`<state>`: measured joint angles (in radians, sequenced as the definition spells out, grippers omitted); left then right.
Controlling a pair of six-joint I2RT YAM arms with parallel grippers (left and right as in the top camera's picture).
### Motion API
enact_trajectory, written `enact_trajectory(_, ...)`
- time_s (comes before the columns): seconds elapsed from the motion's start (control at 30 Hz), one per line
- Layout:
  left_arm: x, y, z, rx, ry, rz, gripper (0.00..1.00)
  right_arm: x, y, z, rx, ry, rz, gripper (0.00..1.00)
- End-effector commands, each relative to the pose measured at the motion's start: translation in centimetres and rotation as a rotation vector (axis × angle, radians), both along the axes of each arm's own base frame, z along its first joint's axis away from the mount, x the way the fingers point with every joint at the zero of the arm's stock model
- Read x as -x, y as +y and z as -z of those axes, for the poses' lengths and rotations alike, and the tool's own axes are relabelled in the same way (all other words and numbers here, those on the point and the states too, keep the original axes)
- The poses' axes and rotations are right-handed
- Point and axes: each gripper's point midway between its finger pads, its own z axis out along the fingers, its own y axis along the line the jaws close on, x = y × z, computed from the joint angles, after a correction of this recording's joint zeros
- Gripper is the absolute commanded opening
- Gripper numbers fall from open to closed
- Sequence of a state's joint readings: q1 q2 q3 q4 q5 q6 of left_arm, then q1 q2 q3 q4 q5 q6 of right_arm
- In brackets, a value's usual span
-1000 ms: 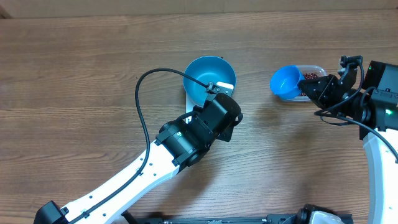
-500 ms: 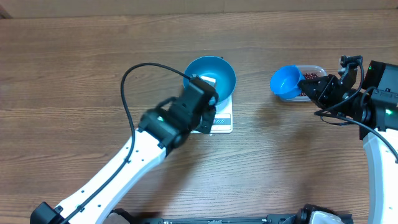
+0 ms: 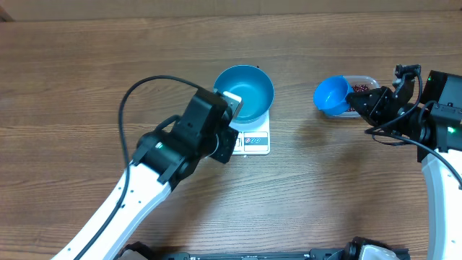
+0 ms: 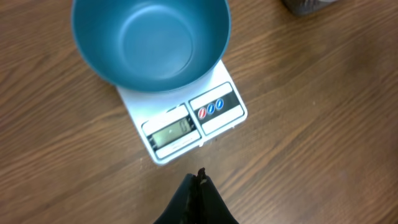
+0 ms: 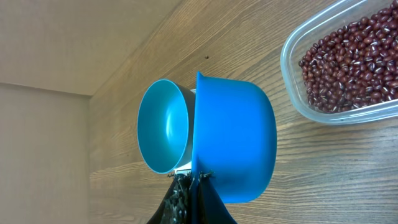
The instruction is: Scoop item into bowl and weigh 150g on scale
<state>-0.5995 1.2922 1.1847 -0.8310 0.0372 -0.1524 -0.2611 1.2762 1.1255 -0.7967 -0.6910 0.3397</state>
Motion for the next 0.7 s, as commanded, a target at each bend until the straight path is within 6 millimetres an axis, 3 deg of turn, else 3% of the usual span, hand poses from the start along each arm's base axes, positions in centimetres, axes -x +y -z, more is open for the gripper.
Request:
enact_trajectory(0.0, 0.2, 0.9, 0.3, -0.042, -0.004, 0.001, 0.04, -0.3, -0.3, -1.1, 0.018, -0.035, 0.010, 0.04)
enact_trajectory(0.23, 0.9, 1.6, 5.5, -0.067, 0.044, -0.031, 0.04, -0.2, -0.3, -1.1, 0.018, -0.033, 0.009, 0.04)
enact_trajectory(0.37, 1.0, 1.6, 7.2, -0.067, 0.048, -0.028, 0.04, -0.1, -0.3, -1.0, 0.020, -0.030, 0.005, 0.04)
enact_trajectory(0.67, 0.9, 1.5, 7.4, -0.080, 0.027, 0.006, 0.07, -0.1, -0.3, -1.0, 0.020, -0.031, 0.005, 0.04)
